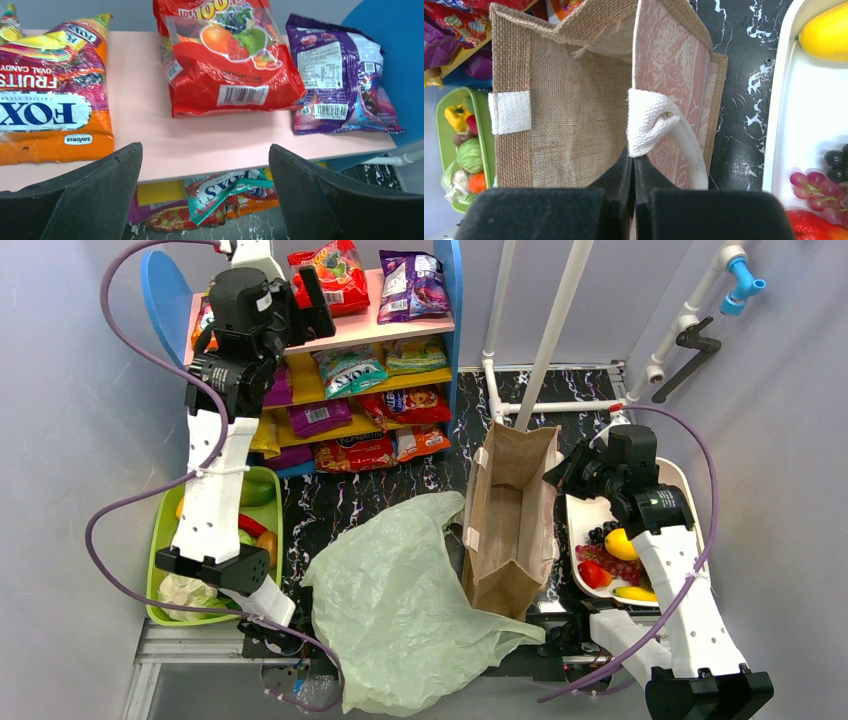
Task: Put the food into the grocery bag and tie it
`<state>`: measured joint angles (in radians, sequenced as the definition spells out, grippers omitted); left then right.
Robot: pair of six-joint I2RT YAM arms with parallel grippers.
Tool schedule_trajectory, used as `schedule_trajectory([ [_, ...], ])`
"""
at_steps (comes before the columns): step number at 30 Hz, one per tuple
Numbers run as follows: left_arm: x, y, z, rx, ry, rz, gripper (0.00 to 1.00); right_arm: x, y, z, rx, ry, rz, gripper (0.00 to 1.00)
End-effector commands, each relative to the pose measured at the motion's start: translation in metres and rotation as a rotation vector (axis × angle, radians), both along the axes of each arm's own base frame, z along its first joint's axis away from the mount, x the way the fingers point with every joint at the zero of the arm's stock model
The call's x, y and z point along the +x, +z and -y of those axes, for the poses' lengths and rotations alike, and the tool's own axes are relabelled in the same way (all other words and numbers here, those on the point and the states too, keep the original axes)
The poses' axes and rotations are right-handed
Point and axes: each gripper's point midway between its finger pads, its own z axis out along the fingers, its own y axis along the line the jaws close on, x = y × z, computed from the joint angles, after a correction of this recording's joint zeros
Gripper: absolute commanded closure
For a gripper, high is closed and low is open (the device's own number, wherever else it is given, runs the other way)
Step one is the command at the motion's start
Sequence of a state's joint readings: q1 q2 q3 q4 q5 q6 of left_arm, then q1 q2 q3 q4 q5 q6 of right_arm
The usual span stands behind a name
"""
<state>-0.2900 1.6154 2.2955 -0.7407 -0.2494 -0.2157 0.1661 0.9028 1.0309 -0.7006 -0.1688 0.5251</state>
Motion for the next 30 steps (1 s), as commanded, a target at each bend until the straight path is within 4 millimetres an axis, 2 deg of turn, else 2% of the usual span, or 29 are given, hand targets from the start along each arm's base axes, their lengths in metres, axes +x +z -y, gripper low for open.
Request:
schedule_trajectory([
  [1,0.015,0.008,-0.003,-0.026,-0.031,0.046,0.04,-0.001,0.004,-0.006,0.023,0.024,0.028,0.99],
  [13,0.065,-0.001,-0.003,-0.114,-0.073,0.074,0.12,0.001,-0.003,-0.006,0.022,0.026,0.013,0.99],
  [17,0.076,-0.005,-0.001,-0.134,-0.071,0.071,0.15,0.001,-0.006,-0.006,0.020,0.028,0.003,0.99],
  [22,0.082,-0.011,0.000,-0.183,-0.085,0.100,0.30,0.002,-0.008,-0.005,0.009,0.024,0.002,0.99],
  [27,0.083,-0.014,0.004,-0.218,-0.122,0.118,0.41,0.002,-0.010,-0.004,0.002,0.024,-0.005,0.99],
  [30,0.086,-0.016,0.008,-0.236,-0.146,0.128,0.58,0.002,-0.012,-0.004,-0.001,0.024,-0.006,0.99],
])
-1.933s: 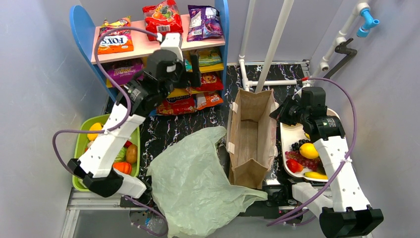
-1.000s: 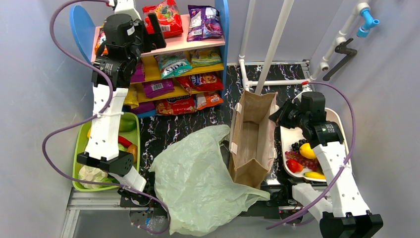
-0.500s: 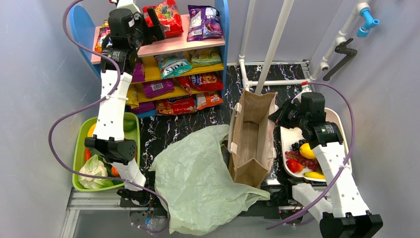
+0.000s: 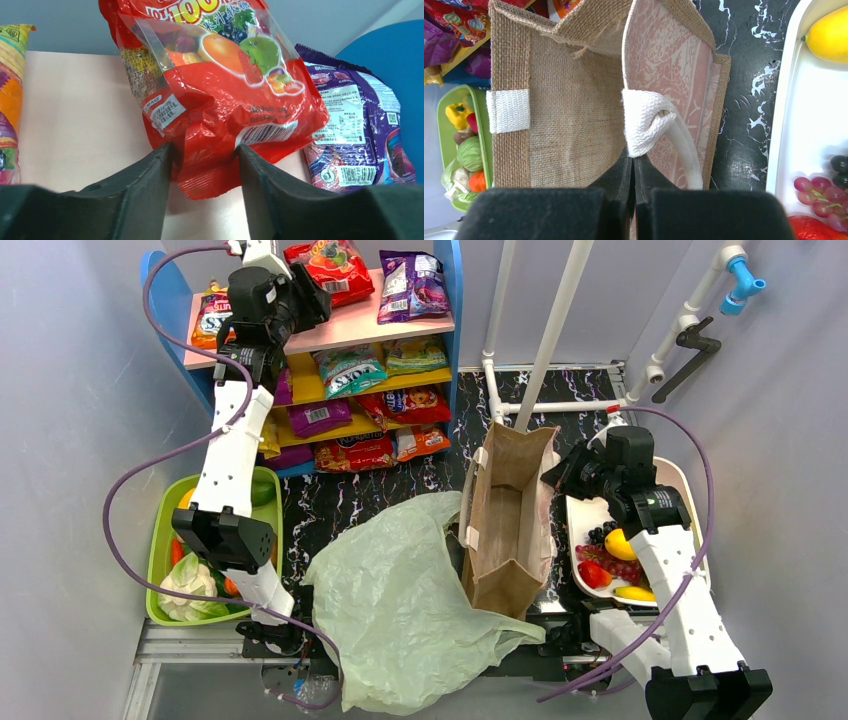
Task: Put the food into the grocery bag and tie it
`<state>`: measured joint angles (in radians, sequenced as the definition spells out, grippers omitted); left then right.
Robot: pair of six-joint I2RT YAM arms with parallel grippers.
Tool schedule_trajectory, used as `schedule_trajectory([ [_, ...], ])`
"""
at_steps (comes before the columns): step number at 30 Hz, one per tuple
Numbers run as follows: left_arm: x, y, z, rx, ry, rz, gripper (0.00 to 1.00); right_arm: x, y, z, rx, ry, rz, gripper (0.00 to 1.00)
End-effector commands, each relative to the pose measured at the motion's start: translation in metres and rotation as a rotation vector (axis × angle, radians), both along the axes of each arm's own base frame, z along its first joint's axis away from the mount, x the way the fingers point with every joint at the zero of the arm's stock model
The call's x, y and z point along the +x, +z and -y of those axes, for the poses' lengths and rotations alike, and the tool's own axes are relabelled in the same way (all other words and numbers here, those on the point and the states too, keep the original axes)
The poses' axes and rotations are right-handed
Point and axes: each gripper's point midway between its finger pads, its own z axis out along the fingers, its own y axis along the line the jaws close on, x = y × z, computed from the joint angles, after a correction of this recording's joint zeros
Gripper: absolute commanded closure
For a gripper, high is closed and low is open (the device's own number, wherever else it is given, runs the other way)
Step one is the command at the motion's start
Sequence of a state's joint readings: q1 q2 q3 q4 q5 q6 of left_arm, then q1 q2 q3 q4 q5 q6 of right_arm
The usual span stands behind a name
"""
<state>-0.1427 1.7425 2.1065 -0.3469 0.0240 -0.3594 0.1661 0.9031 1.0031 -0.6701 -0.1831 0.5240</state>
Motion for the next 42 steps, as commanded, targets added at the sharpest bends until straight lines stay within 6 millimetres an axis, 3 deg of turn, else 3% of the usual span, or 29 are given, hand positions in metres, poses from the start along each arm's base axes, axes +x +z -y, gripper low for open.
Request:
schedule_trajectory([
  [1,-0.011,0.026,0.004,-0.043,-0.052,0.083,0.62,0.000,-0.006,-0.001,-0.009,0.012,-0.009,0.99],
  [8,-0.020,0.037,0.017,-0.066,-0.132,0.115,1.00,0.000,-0.007,-0.001,-0.015,0.013,-0.011,0.99],
  [17,-0.058,0.063,0.032,-0.094,-0.246,0.165,1.00,0.001,-0.004,0.000,-0.017,0.011,0.002,0.99],
  [26,-0.121,0.097,0.043,-0.144,-0.356,0.189,1.00,0.001,0.007,-0.003,0.006,0.019,0.025,0.99],
  [34,-0.173,0.134,0.066,-0.209,-0.534,0.217,1.00,0.002,0.012,-0.006,0.025,0.022,0.030,0.99],
  [42,-0.202,0.148,0.105,-0.299,-0.744,0.173,1.00,0.000,0.015,-0.002,0.016,0.005,0.039,0.99],
])
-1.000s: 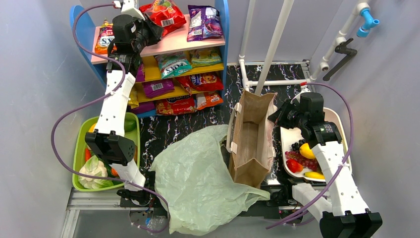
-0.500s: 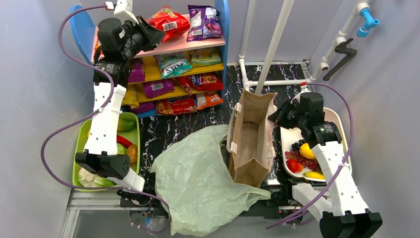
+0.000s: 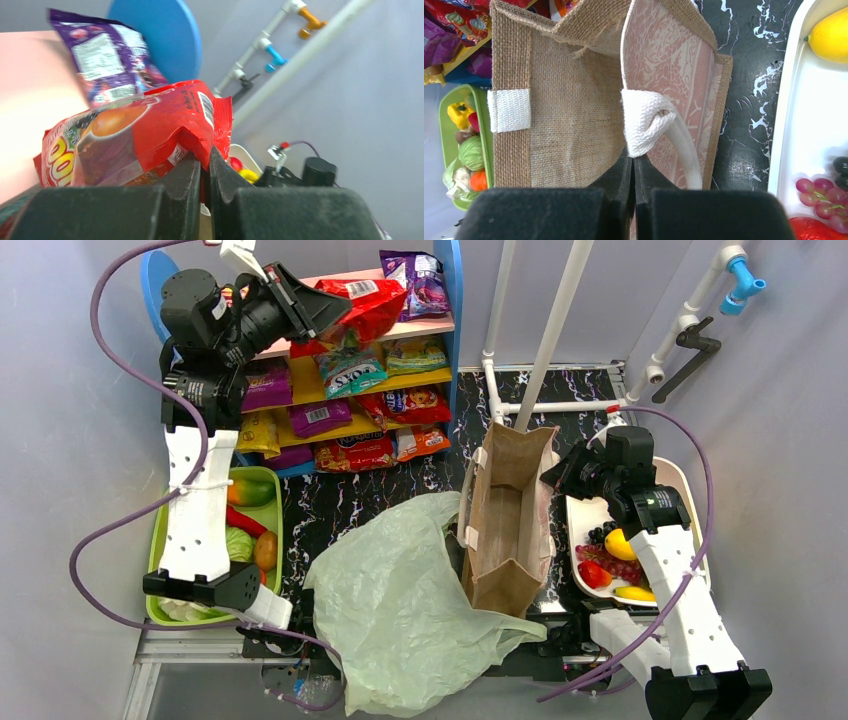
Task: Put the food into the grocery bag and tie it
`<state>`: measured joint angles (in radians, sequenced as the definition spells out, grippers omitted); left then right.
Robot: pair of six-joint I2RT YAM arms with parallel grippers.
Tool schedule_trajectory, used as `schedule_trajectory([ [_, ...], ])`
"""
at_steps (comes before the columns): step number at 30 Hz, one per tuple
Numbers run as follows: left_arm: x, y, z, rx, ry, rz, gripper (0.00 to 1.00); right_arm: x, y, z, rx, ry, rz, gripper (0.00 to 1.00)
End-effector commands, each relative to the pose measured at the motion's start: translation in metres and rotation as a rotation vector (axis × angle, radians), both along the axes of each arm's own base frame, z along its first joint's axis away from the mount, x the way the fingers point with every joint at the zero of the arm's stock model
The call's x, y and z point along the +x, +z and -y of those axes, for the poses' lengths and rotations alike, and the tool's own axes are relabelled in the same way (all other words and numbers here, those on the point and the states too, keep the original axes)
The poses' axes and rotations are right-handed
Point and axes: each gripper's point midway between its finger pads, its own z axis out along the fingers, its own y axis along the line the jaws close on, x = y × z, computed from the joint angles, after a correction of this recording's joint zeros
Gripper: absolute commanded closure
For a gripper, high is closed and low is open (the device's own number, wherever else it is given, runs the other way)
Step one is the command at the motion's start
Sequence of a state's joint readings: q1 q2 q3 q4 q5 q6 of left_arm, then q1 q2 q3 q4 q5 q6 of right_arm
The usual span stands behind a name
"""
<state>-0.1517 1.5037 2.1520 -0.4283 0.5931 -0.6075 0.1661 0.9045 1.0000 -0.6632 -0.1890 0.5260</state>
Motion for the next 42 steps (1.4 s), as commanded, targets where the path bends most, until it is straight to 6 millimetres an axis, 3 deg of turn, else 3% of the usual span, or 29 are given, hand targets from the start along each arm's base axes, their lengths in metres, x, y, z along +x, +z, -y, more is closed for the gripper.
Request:
schedule_trajectory([
  [1,-0.047,0.041,0.031,-0.059,-0.192,0.094,1.00,0.000,0.014,-0.001,0.011,0.000,0.037,0.99],
  [10,-0.083,0.019,0.103,-0.036,-0.503,-0.018,1.00,0.000,0.011,-0.001,0.008,-0.002,0.030,0.99],
  [18,-0.138,-0.009,0.169,-0.031,-0.967,-0.112,1.00,0.001,0.008,-0.002,0.009,0.003,0.028,0.99],
  [29,-0.183,-0.061,0.200,-0.012,-1.278,-0.064,1.00,-0.002,0.008,-0.003,0.015,0.015,0.029,0.99],
  [33,-0.188,-0.079,0.203,-0.014,-1.369,-0.061,1.00,-0.004,0.008,-0.003,0.017,0.016,0.029,0.99],
  [42,-0.159,-0.119,0.223,0.005,-1.396,-0.250,1.00,-0.009,0.012,-0.003,0.017,0.023,0.036,0.99],
])
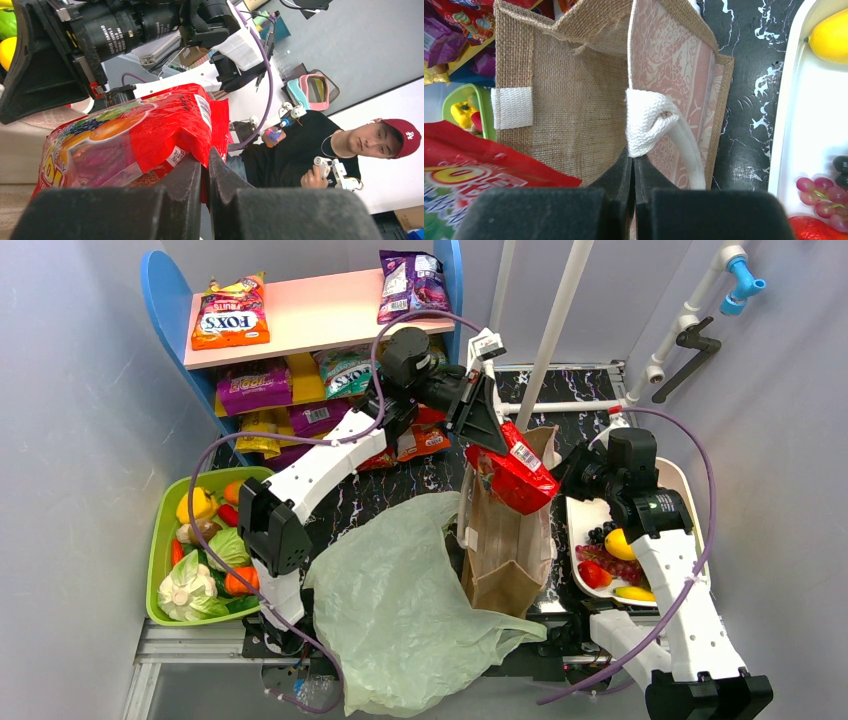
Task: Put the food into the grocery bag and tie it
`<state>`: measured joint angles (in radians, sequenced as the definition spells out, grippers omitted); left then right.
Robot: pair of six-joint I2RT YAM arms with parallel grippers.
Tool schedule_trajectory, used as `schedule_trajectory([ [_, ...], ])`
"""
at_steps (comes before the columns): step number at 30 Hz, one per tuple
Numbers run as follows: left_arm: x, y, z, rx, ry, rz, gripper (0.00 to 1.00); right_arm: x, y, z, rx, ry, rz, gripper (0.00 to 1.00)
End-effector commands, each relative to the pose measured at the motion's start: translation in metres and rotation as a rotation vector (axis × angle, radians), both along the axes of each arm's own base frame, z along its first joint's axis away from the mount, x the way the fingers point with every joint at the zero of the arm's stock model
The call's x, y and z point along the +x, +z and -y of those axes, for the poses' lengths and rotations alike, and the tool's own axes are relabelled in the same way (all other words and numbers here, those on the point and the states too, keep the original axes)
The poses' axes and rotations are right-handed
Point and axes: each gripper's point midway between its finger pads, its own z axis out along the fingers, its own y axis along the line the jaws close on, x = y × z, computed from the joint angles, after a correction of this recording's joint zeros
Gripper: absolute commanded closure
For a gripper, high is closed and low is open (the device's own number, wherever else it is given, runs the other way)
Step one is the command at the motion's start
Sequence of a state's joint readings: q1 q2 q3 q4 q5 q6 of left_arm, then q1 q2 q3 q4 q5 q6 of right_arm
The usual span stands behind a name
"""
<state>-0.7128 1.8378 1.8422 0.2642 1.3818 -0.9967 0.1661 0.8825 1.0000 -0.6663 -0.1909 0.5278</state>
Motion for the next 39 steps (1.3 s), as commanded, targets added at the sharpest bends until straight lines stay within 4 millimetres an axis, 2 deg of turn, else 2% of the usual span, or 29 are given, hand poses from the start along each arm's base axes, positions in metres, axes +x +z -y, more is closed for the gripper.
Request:
schedule_trajectory([
  [1,0.000,0.016,-0.006,-0.022,-0.031,0.030,1.00,-0.006,0.007,-0.003,0.010,0.022,0.018,0.99],
  [5,0.027,0.001,0.002,0.228,0.143,-0.277,1.00,-0.007,0.006,-0.002,0.003,0.022,0.018,0.99],
  [7,0.056,-0.036,0.009,0.172,0.267,0.129,1.00,-0.008,0.006,-0.002,0.003,0.022,0.017,0.99],
  [11,0.087,-0.075,0.009,0.304,0.400,0.232,1.00,-0.008,0.005,-0.003,0.005,0.027,0.017,0.99],
  [15,0.110,-0.101,0.002,0.418,0.522,0.301,1.00,-0.007,0.004,-0.002,0.003,0.024,0.016,0.99],
  [19,0.118,-0.111,0.000,0.469,0.582,0.365,1.00,-0.007,0.004,-0.002,0.003,0.023,0.016,0.99],
  [34,0.108,-0.115,0.002,0.517,0.601,0.508,1.00,-0.005,-0.001,-0.001,-0.008,0.017,0.004,0.99],
  [36,0.106,-0.114,0.000,0.529,0.604,0.531,0.84,-0.004,-0.001,0.000,-0.009,0.015,0.005,0.99],
  [39,0.102,-0.112,-0.001,0.536,0.605,0.551,0.51,-0.004,0.000,0.000,-0.010,0.014,0.007,0.99],
])
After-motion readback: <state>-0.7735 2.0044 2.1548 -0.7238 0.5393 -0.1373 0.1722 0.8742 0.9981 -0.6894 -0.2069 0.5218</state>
